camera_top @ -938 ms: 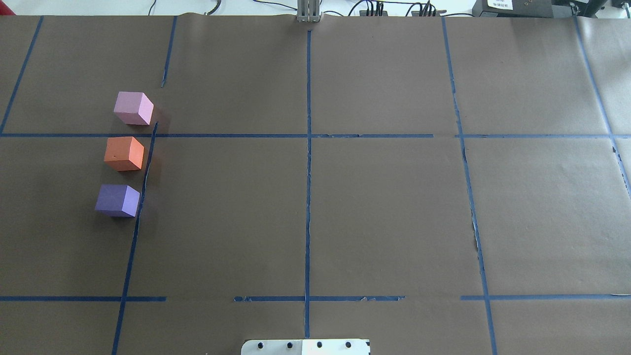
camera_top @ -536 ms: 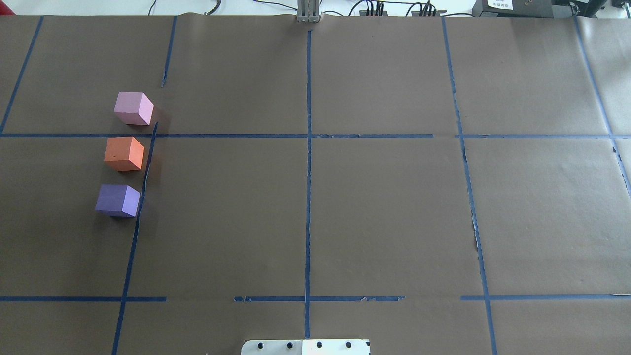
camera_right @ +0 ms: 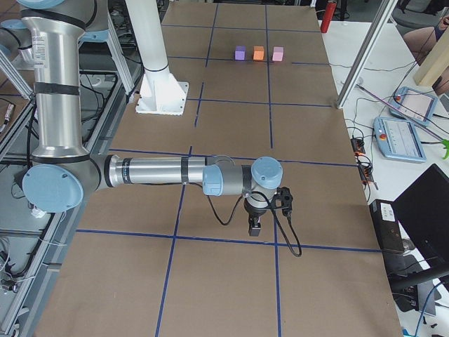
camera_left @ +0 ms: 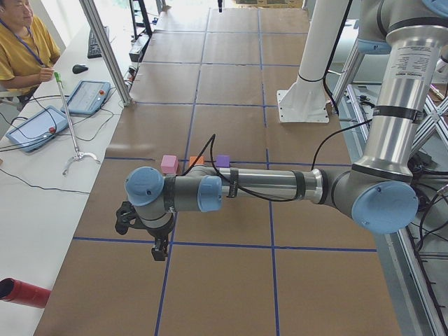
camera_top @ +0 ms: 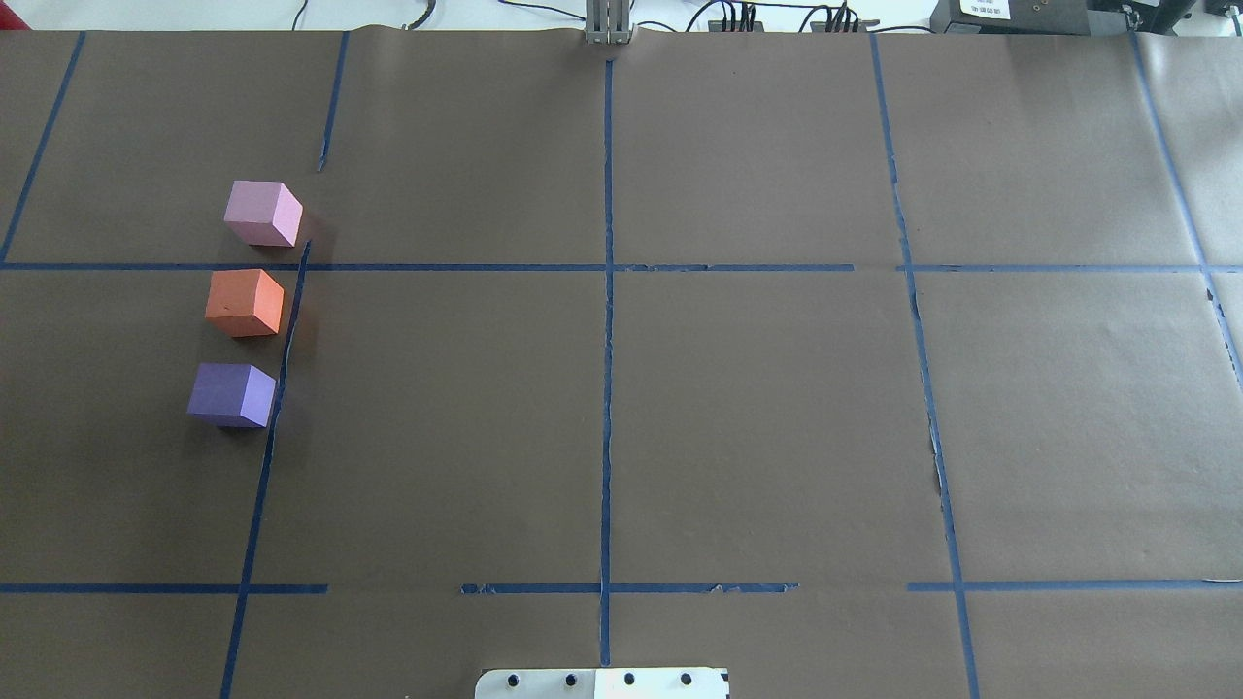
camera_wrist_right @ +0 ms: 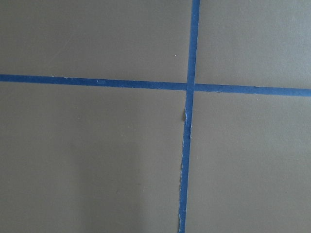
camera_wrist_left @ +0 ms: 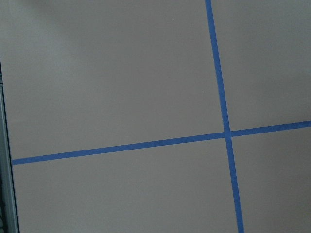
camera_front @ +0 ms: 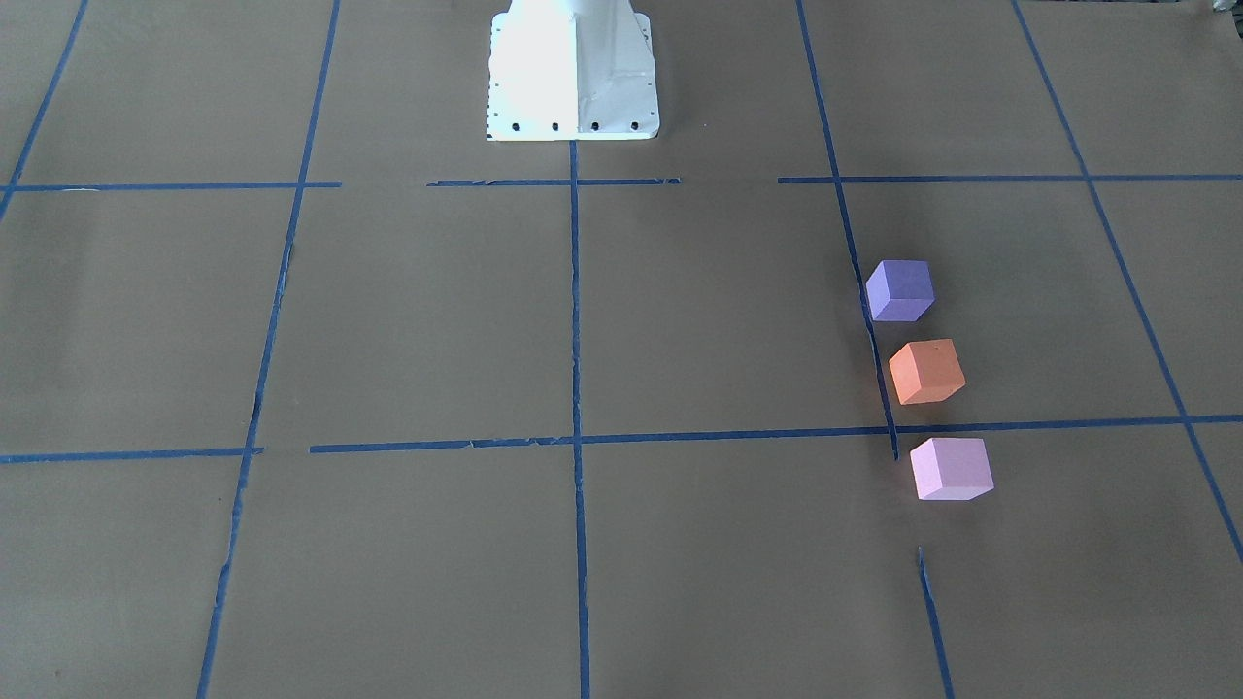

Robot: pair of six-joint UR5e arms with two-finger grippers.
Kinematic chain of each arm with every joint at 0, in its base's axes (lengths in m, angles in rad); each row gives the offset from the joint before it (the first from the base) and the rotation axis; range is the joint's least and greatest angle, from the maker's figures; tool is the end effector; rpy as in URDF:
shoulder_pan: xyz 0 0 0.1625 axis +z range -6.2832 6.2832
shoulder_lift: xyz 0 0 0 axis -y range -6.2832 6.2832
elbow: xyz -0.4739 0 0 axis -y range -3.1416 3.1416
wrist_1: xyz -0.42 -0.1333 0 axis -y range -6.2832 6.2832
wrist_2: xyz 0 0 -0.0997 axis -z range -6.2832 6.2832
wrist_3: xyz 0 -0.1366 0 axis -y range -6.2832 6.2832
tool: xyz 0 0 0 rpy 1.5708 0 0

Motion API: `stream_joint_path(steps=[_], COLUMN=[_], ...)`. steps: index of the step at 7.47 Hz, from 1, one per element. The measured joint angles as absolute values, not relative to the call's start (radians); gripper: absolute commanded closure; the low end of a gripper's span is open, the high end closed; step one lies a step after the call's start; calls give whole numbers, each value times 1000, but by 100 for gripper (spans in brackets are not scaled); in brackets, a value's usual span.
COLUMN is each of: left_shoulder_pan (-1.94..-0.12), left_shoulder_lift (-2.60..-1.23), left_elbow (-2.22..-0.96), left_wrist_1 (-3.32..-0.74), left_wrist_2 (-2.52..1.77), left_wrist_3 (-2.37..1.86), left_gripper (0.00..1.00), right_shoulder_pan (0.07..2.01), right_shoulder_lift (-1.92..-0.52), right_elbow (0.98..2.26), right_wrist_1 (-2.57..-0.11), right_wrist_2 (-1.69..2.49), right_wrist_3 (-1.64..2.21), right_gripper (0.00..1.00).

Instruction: Arrange blocks in a line

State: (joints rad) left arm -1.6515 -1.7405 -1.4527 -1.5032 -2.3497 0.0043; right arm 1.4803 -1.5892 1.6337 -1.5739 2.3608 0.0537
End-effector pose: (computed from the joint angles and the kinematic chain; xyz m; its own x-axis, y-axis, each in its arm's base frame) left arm -0.0854 -0.5927 0.7067 0.7088 -0.0643 -0.7025 0.0776 0.9969 -0.0130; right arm -0.0104 -0.5156 0.7096 0.7021 -0.0393 0.7109 0.0527 0.9986 0.0032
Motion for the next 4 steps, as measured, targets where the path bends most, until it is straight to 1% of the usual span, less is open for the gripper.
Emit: stream_joint_path(steps=[4], left_shoulder_pan=[-1577], left_shoulder_lift=[-1725], left_elbow=[-1511], left_wrist_1=[-1511], left_wrist_2=[-2356], left_wrist_3=[-78], left_gripper=[0], right_shoulder_pan=[1480], right_shoulder_lift=[-1589], right_elbow=[1634], right_wrist_1=[-1575], right_wrist_2=[2361], right_wrist_3=[54], right_gripper=[0])
